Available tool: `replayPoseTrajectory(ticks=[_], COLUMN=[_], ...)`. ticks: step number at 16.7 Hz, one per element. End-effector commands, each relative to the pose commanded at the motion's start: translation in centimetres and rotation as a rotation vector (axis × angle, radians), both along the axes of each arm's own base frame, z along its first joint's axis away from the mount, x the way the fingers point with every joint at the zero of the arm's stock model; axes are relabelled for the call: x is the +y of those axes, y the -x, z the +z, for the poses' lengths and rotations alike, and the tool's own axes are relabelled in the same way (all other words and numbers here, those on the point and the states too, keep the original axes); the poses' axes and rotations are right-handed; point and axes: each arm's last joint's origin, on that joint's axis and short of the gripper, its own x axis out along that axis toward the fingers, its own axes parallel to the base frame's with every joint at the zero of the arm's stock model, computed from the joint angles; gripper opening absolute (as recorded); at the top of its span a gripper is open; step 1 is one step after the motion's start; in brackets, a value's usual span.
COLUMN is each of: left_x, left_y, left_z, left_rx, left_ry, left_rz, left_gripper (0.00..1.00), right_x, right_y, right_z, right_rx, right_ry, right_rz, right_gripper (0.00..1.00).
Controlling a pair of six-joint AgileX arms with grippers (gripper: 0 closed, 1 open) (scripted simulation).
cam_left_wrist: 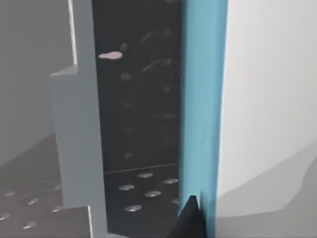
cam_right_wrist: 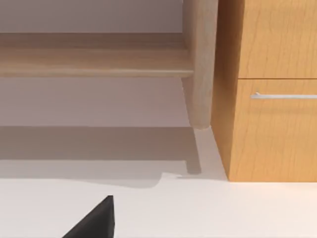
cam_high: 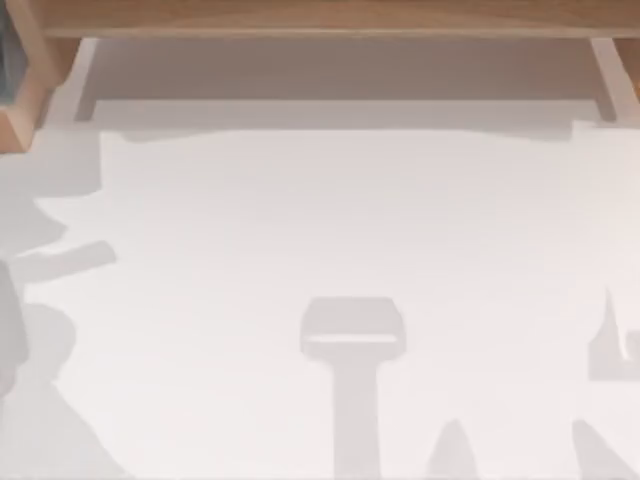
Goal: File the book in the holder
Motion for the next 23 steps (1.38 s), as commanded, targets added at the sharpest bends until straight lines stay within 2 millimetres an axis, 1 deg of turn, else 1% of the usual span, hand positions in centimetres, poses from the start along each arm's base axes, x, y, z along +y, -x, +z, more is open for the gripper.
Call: replayPoseTrajectory(ticks=[5,9,22,23], left_x=[-0.1,-0.2,-0.2,-0.2], left_y=[-2.4,-2.7,-2.7,-2.7], left_z=[-0.4,-0.6,-0.6,-0.6], left_rx=[0.0,0.004,0.004,0.004], left_ry=[0.001,0.004,0.004,0.004], left_rz=[-0.002,-0.004,-0.004,-0.004], left_gripper=[0.0,0.0,0.98,1.0], right_x=[0.0,0.0,0.0,0.0], right_y=[0.0,0.0,0.0,0.0], right_z=[0.0,0.0,0.0,0.0], right_rx=[0.0,0.0,0.0,0.0], right_ry=[0.0,0.0,0.0,0.0], right_rz=[0.0,0.0,0.0,0.0], right_gripper=[1.0,1.0,1.0,1.0])
